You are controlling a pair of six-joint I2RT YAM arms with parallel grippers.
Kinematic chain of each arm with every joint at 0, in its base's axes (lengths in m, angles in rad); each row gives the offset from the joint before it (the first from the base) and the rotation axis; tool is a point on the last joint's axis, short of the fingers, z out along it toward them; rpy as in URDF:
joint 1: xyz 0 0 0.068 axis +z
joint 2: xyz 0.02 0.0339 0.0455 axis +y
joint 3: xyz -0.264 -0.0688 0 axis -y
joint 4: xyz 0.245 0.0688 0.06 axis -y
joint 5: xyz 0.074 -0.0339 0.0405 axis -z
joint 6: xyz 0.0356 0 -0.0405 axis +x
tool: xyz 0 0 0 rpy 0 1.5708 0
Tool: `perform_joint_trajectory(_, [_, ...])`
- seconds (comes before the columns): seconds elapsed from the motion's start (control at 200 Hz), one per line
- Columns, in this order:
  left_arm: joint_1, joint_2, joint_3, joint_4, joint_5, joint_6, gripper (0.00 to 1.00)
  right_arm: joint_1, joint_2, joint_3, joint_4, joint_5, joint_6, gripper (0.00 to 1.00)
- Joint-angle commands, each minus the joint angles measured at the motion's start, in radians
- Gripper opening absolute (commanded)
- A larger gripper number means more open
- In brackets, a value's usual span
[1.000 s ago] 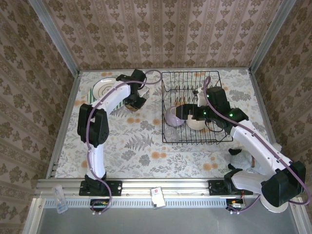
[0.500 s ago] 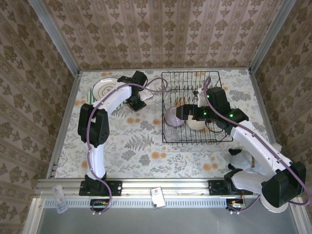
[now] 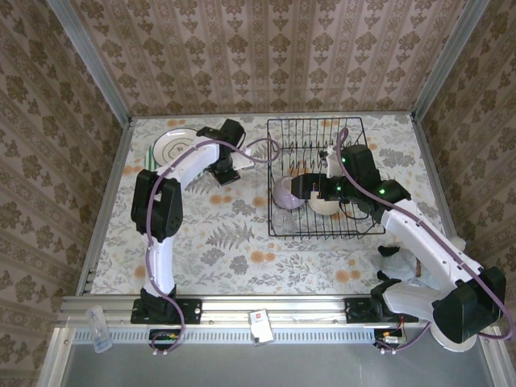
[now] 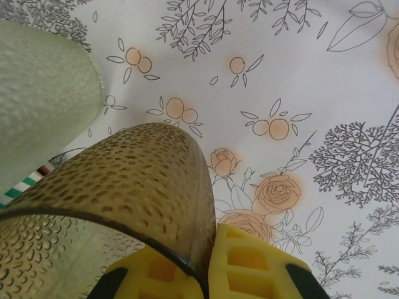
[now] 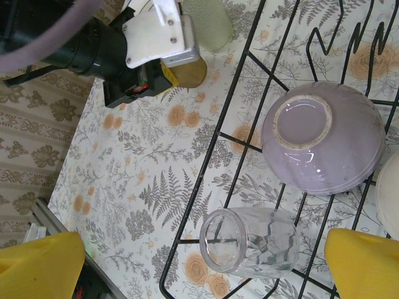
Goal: Unload the mixed dishes from the dish rack
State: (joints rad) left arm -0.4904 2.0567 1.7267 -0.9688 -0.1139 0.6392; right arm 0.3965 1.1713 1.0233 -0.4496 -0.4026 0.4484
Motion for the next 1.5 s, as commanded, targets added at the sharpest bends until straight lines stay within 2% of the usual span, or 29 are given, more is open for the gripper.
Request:
perform_joint_trajectory(0.0, [0.003, 0.028, 0.029, 0.001, -0.021, 0.047, 0.00, 0.012, -0.009, -0.013, 0.001, 0.005, 0.013, 1.00])
perform_joint_trajectory(0.435, [0.013, 0.090, 0.074, -0.001, -0.057, 0.060, 0.01, 0.032, -0.010, -0.006, -0.013, 0.027, 0.018, 1.00])
perform_joint_trajectory(0.665, [0.010, 0.085, 0.086, -0.015, -0.052, 0.053, 0.17, 0.036, -0.006, -0.003, -0.014, 0.031, 0.020, 1.00])
perform_joint_trajectory(1.055, [-0.002, 0.051, 0.067, 0.001, -0.091, 0.058, 0.34, 0.047, 0.001, 0.005, -0.012, 0.036, 0.020, 1.00])
perform_joint_trajectory(1.16, [-0.007, 0.033, 0.052, 0.018, -0.098, 0.053, 0.44, 0.047, 0.001, 0.006, -0.015, 0.039, 0.018, 1.00])
perform_joint_trajectory(1.175, [-0.008, 0.030, 0.050, 0.019, -0.098, 0.053, 0.50, 0.047, 0.001, 0.006, -0.015, 0.039, 0.018, 1.00])
perform_joint_trajectory(1.185, [-0.009, 0.028, 0.047, 0.020, -0.097, 0.053, 0.59, 0.048, 0.001, 0.007, -0.014, 0.039, 0.018, 1.00])
perform_joint_trajectory(1.2, [-0.011, 0.025, 0.045, 0.019, -0.096, 0.053, 0.62, 0.047, 0.001, 0.006, -0.014, 0.039, 0.018, 1.00])
perform_joint_trajectory(1.32, [-0.024, -0.007, 0.009, 0.037, -0.094, 0.054, 0.67, 0.048, 0.005, 0.008, -0.014, 0.041, 0.016, 1.00])
perform_joint_trajectory(1.33, [-0.025, -0.009, 0.008, 0.038, -0.094, 0.053, 0.74, 0.048, 0.005, 0.008, -0.015, 0.041, 0.016, 1.00])
perform_joint_trajectory(1.345, [-0.026, -0.012, 0.005, 0.039, -0.094, 0.054, 0.94, 0.049, 0.006, 0.008, -0.015, 0.041, 0.016, 1.00])
perform_joint_trajectory(1.355, [-0.026, -0.015, 0.003, 0.039, -0.094, 0.052, 0.98, 0.048, 0.006, 0.008, -0.016, 0.042, 0.015, 1.00])
perform_joint_trajectory(1.495, [-0.033, -0.038, -0.014, 0.038, -0.105, 0.043, 1.00, 0.049, 0.005, 0.012, -0.019, 0.043, 0.013, 1.00])
